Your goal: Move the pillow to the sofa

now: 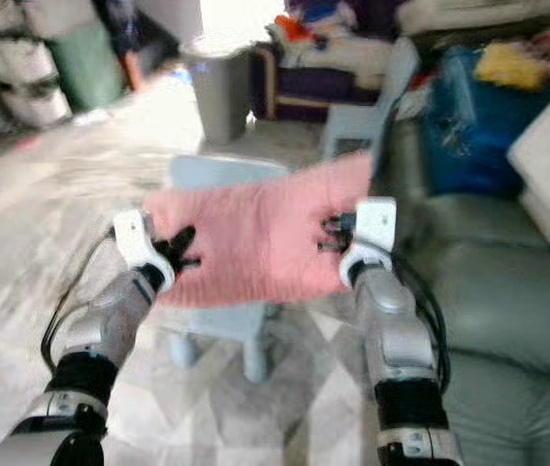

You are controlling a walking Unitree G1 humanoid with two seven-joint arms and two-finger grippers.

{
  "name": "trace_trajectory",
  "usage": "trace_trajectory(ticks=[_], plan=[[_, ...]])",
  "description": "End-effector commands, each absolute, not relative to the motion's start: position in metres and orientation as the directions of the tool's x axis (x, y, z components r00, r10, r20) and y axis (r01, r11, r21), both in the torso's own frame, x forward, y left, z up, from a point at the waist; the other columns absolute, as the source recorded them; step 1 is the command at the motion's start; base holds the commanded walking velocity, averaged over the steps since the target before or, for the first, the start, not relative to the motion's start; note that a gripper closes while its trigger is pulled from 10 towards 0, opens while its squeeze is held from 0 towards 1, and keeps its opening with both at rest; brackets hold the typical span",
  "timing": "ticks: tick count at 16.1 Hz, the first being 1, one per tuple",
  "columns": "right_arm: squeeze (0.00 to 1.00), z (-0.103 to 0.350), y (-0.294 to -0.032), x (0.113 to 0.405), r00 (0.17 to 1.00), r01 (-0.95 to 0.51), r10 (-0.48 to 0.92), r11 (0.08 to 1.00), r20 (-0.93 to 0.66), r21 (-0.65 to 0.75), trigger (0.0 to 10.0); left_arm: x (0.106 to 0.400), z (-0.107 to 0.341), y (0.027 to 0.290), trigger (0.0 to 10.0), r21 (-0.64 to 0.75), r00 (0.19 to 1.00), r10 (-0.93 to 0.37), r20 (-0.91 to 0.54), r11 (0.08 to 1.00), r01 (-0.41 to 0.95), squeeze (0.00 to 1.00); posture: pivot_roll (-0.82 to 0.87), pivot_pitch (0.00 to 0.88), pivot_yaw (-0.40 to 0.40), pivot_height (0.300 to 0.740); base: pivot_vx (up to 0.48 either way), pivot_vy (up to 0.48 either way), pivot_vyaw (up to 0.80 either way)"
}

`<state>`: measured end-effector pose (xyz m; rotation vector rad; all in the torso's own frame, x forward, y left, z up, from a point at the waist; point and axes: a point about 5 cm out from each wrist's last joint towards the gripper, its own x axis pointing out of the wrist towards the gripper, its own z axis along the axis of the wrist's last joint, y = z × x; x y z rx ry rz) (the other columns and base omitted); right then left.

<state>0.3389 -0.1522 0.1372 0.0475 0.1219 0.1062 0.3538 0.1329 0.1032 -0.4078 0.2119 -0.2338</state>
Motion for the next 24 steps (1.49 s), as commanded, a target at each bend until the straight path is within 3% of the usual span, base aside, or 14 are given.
trace_trajectory(ticks=[1, 4, 24], plan=[[0.0, 0.1519, -0.1439, 0.3412, 0.987, -0.152, 0.154, 0.987, -0.054, 0.054, 10.0, 0.3599, 0.1173, 0.1353, 10.0, -0.411, 0.958, -0.267, -0.108, 0.889, 0.201, 0.0, -0.1, 0.0, 0.033, 0.74, 0.0, 0.0, 0.0], [0.0, 0.1539, -0.1437, 0.3411, 0.985, -0.16, 0.163, 0.984, -0.046, 0.074, 10.0, 0.3619, 0.1193, 0.1388, 10.0, -0.402, 0.96, -0.258, -0.108, 0.894, 0.195, 0.0, -0.1, 0.0, 0.034, 0.74, 0.0, 0.085, 0.0], [0.0, 0.1558, -0.1445, 0.3411, 0.986, -0.157, 0.161, 0.984, -0.033, 0.084, 10.0, 0.366, 0.1177, 0.1444, 10.0, -0.363, 0.96, -0.247, -0.133, 0.913, 0.185, 0.0, -0.11, 0.0, 0.042, 0.74, 0.0, 0.475, 0.0]])
